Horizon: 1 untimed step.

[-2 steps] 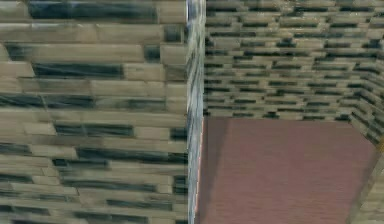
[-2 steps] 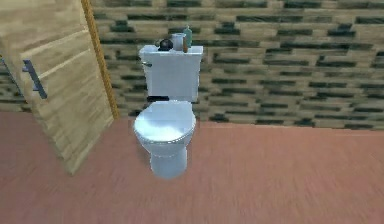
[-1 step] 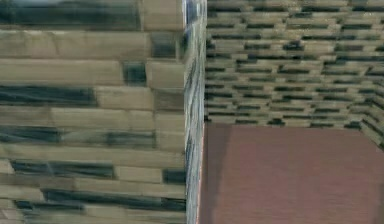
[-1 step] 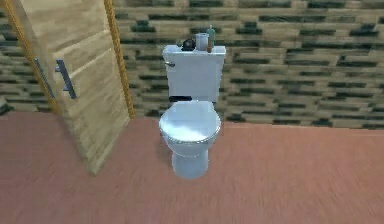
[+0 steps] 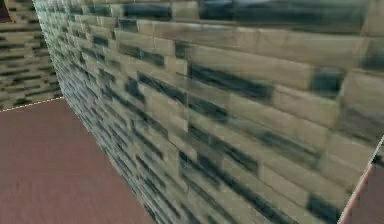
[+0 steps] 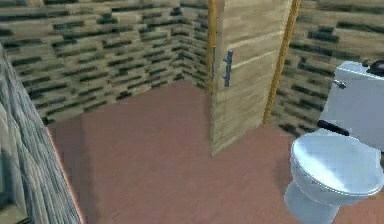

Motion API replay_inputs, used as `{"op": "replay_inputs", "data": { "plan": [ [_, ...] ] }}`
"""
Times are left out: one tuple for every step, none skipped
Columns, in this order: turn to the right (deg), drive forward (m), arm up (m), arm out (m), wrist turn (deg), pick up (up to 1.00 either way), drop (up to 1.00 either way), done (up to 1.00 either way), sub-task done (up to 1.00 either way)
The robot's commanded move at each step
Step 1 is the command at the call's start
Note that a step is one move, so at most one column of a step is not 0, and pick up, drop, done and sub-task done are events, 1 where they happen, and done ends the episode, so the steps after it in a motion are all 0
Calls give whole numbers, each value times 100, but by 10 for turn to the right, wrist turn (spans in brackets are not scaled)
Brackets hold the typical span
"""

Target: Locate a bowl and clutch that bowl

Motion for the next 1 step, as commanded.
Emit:
{"op": "replay_inputs", "data": {
  "plan": [
    [-450, 0, 0, 0, 0, 0, 0, 0, 0]
  ]
}}
